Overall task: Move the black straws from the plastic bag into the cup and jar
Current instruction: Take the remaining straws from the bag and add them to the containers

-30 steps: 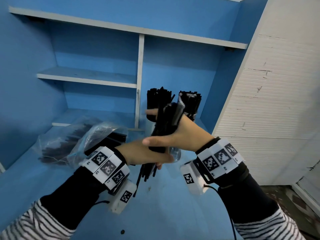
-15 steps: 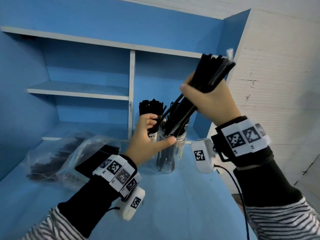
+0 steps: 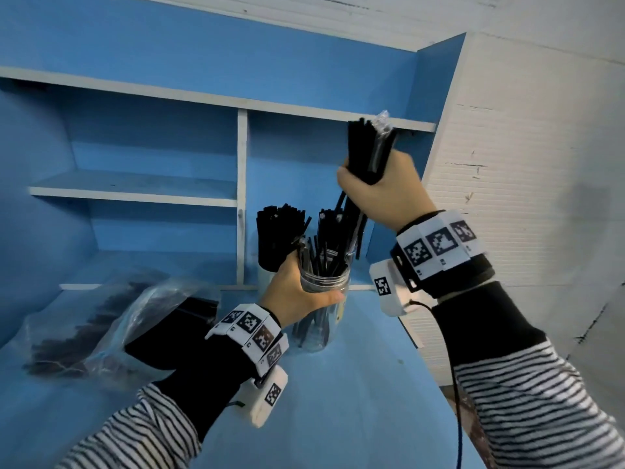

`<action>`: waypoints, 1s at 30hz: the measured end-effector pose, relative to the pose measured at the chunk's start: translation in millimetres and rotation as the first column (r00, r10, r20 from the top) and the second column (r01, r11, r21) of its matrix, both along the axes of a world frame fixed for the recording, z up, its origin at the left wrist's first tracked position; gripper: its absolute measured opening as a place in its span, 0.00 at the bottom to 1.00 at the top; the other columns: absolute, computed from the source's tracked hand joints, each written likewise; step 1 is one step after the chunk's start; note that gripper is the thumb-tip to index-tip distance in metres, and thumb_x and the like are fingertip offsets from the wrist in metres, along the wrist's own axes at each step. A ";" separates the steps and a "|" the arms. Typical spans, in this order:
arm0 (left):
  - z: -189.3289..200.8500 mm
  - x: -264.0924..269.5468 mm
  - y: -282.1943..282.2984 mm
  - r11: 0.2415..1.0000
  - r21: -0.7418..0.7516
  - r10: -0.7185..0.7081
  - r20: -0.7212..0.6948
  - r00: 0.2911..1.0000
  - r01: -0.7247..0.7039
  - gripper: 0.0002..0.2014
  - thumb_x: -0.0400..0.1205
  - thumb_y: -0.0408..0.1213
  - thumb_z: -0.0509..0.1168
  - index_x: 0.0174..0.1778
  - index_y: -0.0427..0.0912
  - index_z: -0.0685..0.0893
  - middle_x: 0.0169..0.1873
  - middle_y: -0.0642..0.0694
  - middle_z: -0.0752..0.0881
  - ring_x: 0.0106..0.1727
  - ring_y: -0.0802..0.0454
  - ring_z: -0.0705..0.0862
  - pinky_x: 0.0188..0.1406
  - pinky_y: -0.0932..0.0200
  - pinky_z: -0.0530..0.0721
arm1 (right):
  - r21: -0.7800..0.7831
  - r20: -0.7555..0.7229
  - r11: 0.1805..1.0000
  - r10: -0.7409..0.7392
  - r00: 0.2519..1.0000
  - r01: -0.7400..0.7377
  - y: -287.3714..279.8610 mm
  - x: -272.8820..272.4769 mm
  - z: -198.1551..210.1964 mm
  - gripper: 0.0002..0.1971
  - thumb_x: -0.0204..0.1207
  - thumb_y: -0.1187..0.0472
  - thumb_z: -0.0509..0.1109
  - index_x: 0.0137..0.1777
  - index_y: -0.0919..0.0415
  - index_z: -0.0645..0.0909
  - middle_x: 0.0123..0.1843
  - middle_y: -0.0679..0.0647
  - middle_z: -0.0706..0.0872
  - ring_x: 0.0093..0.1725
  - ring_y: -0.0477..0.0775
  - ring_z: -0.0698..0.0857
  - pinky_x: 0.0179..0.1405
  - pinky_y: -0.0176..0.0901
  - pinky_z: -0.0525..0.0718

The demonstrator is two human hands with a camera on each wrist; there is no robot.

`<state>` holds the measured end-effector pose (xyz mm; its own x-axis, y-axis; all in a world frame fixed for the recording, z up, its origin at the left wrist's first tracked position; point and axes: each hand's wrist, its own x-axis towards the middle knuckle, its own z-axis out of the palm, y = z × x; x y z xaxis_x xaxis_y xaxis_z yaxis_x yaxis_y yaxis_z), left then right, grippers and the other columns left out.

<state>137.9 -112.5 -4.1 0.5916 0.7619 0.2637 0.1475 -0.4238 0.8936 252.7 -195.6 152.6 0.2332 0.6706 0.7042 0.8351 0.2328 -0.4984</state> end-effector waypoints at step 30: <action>-6.9 -1.6 7.6 0.999 -0.017 -0.035 0.032 0.999 0.036 0.41 0.65 0.44 0.83 0.70 0.53 0.69 0.60 0.59 0.82 0.60 0.62 0.82 0.64 0.58 0.79 | -0.315 -0.162 0.944 0.045 0.986 -0.095 26.0 21.2 -76.3 0.25 0.68 0.43 0.79 0.61 0.53 0.79 0.55 0.48 0.85 0.54 0.47 0.85 0.55 0.44 0.86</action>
<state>136.3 -105.0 -10.9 0.6100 0.7452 0.2694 0.1041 -0.4123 0.9051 273.9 -169.5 76.4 0.2644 0.8733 0.4092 0.7318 0.0947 -0.6750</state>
